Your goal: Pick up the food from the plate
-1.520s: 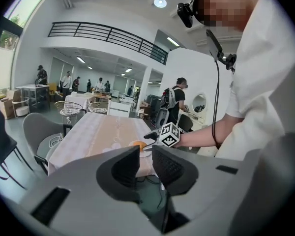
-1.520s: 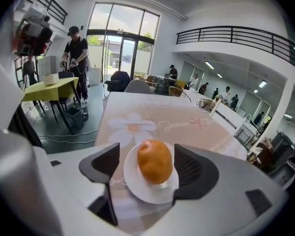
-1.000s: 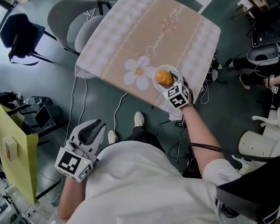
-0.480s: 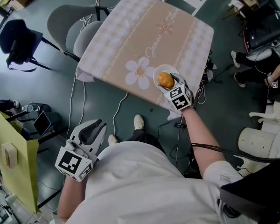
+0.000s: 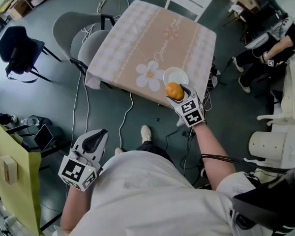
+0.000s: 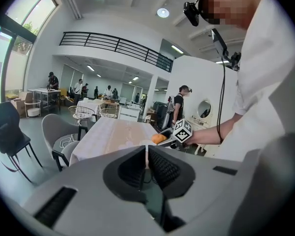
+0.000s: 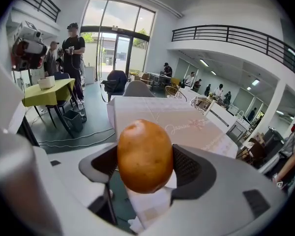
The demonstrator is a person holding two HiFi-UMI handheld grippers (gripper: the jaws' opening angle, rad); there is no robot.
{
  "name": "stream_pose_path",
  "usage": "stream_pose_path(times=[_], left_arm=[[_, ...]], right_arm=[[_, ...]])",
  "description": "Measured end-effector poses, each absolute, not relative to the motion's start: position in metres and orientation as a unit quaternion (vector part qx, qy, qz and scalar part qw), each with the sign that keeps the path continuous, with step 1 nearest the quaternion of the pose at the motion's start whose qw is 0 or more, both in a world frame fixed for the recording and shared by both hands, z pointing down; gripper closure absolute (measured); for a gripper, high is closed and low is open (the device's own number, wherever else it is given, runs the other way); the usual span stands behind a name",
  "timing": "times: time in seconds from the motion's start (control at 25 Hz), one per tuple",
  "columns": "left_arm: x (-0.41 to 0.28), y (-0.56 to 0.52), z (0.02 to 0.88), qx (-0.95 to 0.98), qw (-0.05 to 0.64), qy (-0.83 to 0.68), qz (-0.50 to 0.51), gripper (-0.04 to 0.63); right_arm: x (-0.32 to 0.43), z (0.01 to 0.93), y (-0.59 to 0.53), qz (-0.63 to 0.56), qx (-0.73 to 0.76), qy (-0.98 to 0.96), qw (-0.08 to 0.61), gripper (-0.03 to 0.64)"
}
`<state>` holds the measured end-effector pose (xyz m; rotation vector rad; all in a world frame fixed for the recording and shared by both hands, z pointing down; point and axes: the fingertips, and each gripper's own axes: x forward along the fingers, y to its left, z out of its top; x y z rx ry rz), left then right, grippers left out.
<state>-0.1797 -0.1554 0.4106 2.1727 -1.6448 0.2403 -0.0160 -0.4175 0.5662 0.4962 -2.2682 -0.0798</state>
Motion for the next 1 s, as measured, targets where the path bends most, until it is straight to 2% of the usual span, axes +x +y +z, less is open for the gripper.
stream_pose_path(times=[0.08, 1.0], left_arm=[[-0.183, -0.143, 0.413, 0.781, 0.199, -0.586, 0.084, 0.586], [-0.19, -0.034, 0.432, 0.826, 0.191, -0.523, 0.087, 0.586]], right_arm=[[-0.017, 0.555, -0.401, -0.036, 0.202, -0.899, 0.387, 0.265], [-0.048, 0.454, -0.19, -0.026, 0.204, -0.925, 0.32, 0.265]])
